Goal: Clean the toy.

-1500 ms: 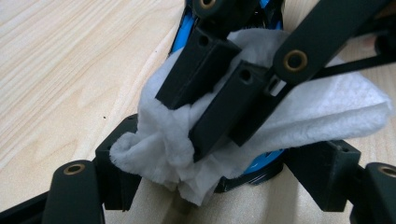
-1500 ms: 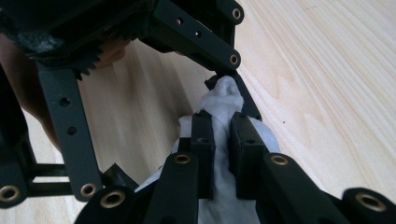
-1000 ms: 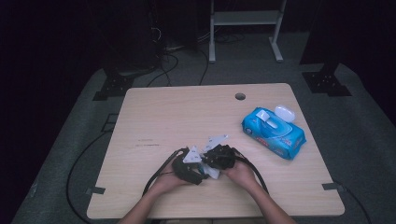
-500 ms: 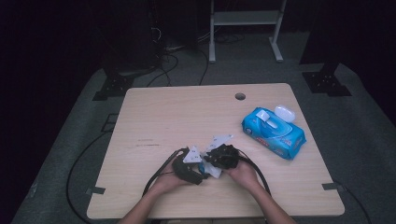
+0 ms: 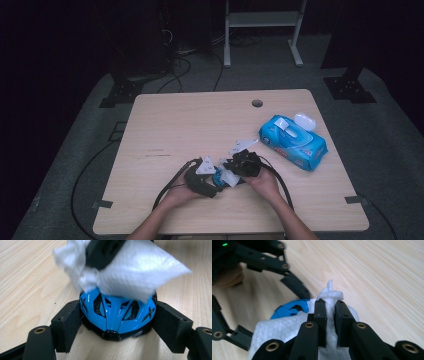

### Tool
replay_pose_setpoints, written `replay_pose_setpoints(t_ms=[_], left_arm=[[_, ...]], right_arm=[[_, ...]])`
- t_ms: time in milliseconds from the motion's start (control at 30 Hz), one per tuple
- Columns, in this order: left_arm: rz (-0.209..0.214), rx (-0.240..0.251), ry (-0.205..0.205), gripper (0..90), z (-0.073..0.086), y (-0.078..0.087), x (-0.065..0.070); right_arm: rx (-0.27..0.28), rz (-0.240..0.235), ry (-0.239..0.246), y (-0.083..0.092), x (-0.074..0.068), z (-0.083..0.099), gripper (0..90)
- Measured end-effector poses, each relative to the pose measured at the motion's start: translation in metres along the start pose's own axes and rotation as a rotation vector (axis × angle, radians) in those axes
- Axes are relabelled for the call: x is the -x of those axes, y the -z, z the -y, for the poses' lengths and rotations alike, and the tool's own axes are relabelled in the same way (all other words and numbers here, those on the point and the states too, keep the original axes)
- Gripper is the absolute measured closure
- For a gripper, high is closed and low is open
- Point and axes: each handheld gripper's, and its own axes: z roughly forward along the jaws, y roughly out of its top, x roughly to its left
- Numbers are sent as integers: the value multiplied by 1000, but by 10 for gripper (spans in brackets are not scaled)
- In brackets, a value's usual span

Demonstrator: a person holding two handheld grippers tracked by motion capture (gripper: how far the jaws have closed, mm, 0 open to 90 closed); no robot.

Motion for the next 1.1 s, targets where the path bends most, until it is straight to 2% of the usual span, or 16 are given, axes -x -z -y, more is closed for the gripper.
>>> replay_pose_setpoints(t_ms=[33, 100, 233, 333, 400, 433, 467, 500, 667, 700, 767, 833, 867, 933, 1033, 1100], left_arm=[[3, 6, 10, 253, 0, -1, 0], [3, 4, 8, 254, 0, 0, 0], [1, 0, 6, 253, 0, 0, 0], [1, 1, 4, 254, 0, 0, 0], [1, 4, 8, 253, 0, 0, 0], [1, 4, 6, 253, 0, 0, 0], [1, 4, 6, 254, 0, 0, 0], [0, 4, 2, 253, 0, -1, 0], [-1, 4, -5, 254, 0, 0, 0], [-2, 1, -9, 253, -1, 0, 0], [-5, 2, -6, 253, -1, 0, 1], [-7, 2, -8, 254, 0, 0, 1], [-7, 1, -8, 254, 0, 0, 1], [-10, 0, -12, 254, -1, 0, 1], [-9, 5, -9, 254, -1, 0, 2], [-7, 2, -14, 253, -1, -1, 1]], right_arm=[[6, -6, -37, 2, 6, 2, 809], [4, -4, -45, 1, 5, 2, 809], [-8, 3, 9, -4, -6, -3, 809], [-15, -1, 1, -2, -4, -3, 809], [-20, 44, -4, 6, 7, 1, 810], [-34, 93, 4, 8, 10, 3, 810], [-34, 93, 4, 8, 10, 3, 810], [-25, 76, -57, 13, 20, 9, 810], [-10, 52, -49, 9, 14, 6, 810], [-3, 8, -43, 3, 7, 1, 810], [-5, -6, -39, 0, 4, 0, 809], [-26, 1, 3, -5, -4, -6, 809], [-26, 1, 3, -5, -4, -6, 809], [-29, -6, -13, -3, 3, -3, 809], [-29, 26, -57, 5, 15, 3, 810], [-24, 24, -61, 4, 13, 3, 810]])
